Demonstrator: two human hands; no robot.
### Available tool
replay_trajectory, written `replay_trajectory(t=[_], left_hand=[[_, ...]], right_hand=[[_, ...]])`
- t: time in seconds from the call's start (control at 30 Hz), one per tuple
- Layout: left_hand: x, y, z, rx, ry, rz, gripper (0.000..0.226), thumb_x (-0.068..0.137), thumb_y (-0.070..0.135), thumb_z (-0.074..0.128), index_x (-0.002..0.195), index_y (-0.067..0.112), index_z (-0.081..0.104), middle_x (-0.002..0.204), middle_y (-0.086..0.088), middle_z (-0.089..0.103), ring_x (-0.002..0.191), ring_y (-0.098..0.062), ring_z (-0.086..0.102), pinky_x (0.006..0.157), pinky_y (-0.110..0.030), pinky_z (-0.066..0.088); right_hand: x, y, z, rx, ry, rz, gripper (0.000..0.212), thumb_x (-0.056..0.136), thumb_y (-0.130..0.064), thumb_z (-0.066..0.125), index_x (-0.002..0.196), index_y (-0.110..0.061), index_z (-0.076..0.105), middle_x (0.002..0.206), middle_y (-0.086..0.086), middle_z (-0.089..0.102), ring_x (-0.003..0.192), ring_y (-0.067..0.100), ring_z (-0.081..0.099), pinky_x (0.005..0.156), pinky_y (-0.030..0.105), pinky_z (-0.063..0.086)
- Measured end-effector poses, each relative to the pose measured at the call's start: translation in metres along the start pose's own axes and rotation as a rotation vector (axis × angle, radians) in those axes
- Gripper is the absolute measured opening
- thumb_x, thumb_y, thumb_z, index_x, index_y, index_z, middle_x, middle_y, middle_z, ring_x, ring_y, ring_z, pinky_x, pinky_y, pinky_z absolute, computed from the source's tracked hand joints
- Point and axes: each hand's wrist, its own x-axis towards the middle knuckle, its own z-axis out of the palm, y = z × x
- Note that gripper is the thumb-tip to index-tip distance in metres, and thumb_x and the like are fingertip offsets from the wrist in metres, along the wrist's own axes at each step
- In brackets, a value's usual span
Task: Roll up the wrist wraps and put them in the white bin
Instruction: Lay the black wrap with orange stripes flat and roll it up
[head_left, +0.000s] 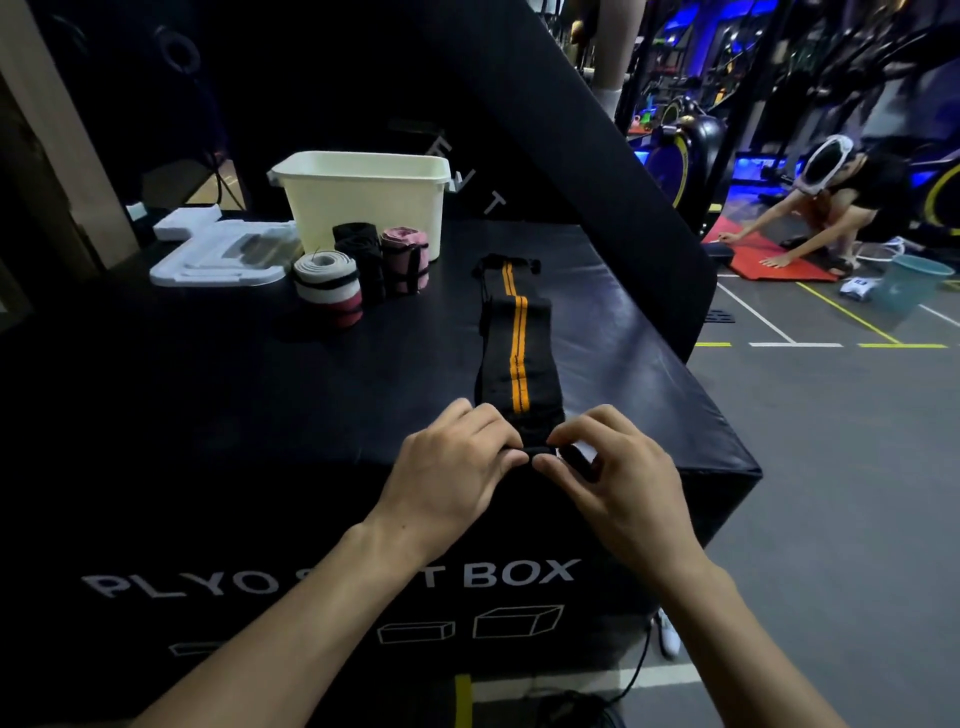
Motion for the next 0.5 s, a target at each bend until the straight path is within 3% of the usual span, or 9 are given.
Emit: replay_trajectory(t=[0.17, 0.3, 0.5], left_hand=[[0.005, 0.002, -0.004, -0.115, -0.124, -0.167, 0.02, 0.1, 0.046, 0.058, 0.096, 0.029, 0.069, 0.09, 0.018, 0.059, 0.093, -0.001, 0.043, 0.07, -0.031, 0.047], [0.009, 0.002, -0.009, -0.223, -0.237, -0.332, 0.023, 0.099, 0.049, 0.059, 0.098, 0.031, 0.073, 0.085, 0.017, 0.061, 0.096, -0.003, 0.052, 0.087, -0.037, 0.051], [0.013, 0.003, -0.005, -0.316, -0.141, -0.481, 0.017, 0.09, 0.051, 0.071, 0.085, 0.036, 0.076, 0.078, 0.018, 0.072, 0.08, -0.002, 0.067, 0.078, -0.038, 0.058]], right_hand=[[0.01, 0.001, -0.003, 0.002, -0.059, -0.013, 0.022, 0.091, -0.051, 0.067, 0.082, -0.031, 0.064, 0.084, -0.014, 0.057, 0.069, 0.006, 0.056, 0.061, 0.034, 0.048], [0.014, 0.003, -0.006, 0.046, -0.168, 0.076, 0.024, 0.091, -0.051, 0.065, 0.082, -0.028, 0.067, 0.08, -0.016, 0.064, 0.078, 0.005, 0.06, 0.071, 0.039, 0.053], [0.031, 0.003, -0.008, 0.045, -0.314, 0.265, 0.034, 0.089, -0.056, 0.065, 0.069, -0.028, 0.066, 0.067, -0.009, 0.065, 0.075, 0.012, 0.064, 0.067, 0.037, 0.053]])
